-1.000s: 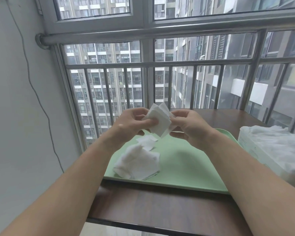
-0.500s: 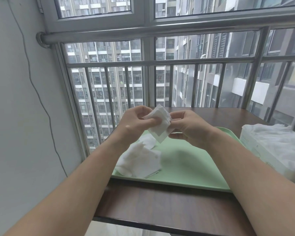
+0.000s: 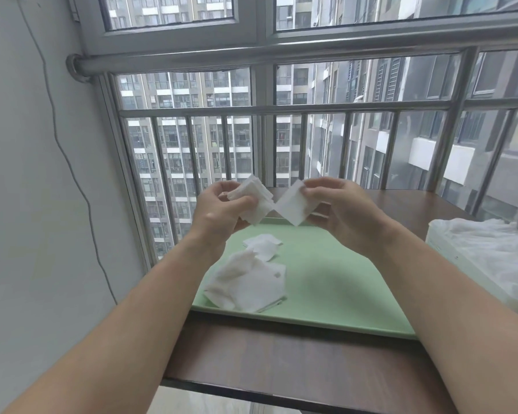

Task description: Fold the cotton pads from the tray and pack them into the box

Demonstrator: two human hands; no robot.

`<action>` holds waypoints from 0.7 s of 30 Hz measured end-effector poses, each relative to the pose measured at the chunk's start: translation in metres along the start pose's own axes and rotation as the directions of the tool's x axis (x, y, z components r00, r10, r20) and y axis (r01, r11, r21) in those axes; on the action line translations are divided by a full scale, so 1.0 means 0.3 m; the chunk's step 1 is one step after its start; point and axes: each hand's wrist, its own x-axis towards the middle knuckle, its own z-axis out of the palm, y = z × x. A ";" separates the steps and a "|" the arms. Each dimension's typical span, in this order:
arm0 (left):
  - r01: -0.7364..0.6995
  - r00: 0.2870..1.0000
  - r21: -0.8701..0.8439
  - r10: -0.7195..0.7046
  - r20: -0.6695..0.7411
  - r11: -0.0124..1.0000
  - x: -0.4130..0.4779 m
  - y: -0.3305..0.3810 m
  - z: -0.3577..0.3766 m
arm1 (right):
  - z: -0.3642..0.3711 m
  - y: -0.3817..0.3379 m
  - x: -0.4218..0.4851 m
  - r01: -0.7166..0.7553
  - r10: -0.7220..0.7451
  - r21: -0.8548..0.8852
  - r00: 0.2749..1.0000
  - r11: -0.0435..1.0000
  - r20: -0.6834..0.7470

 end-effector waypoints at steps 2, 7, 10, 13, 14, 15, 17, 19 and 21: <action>-0.004 0.999 0.021 0.003 0.035 1.000 -0.008 0.000 0.006 | 0.006 -0.012 -0.013 0.024 -0.029 0.044 0.993 0.999 0.116; -0.032 0.991 0.130 0.014 0.135 0.991 -0.026 -0.009 0.037 | 0.026 -0.023 -0.032 0.079 -0.070 -0.048 0.981 0.996 0.180; -0.042 0.980 0.162 0.009 0.200 0.986 -0.036 -0.010 0.051 | 0.033 -0.018 -0.031 0.117 -0.094 -0.202 0.989 0.972 0.118; -0.059 0.971 0.170 0.017 0.238 0.984 -0.040 -0.008 0.057 | 0.031 -0.008 -0.026 0.142 -0.126 -0.274 0.989 0.951 0.073; -0.067 0.969 0.175 0.022 0.248 0.982 -0.041 -0.008 0.058 | 0.031 -0.005 -0.025 0.152 -0.141 -0.294 0.988 0.944 0.059; -0.072 0.967 0.179 0.025 0.255 0.981 -0.041 -0.009 0.059 | 0.030 -0.004 -0.025 0.163 -0.157 -0.313 0.987 0.936 0.045; -0.076 0.965 0.178 0.028 0.262 0.981 -0.042 -0.009 0.060 | 0.030 -0.002 -0.024 0.187 -0.191 -0.345 0.981 0.920 0.023; -0.079 0.961 0.168 0.030 0.274 0.983 -0.044 -0.008 0.061 | 0.032 -0.002 -0.025 0.207 -0.223 -0.370 0.975 0.906 -0.001; -0.077 0.958 0.161 0.028 0.284 0.984 -0.048 -0.003 0.064 | 0.035 -0.001 -0.023 0.228 -0.252 -0.379 0.968 0.897 -0.012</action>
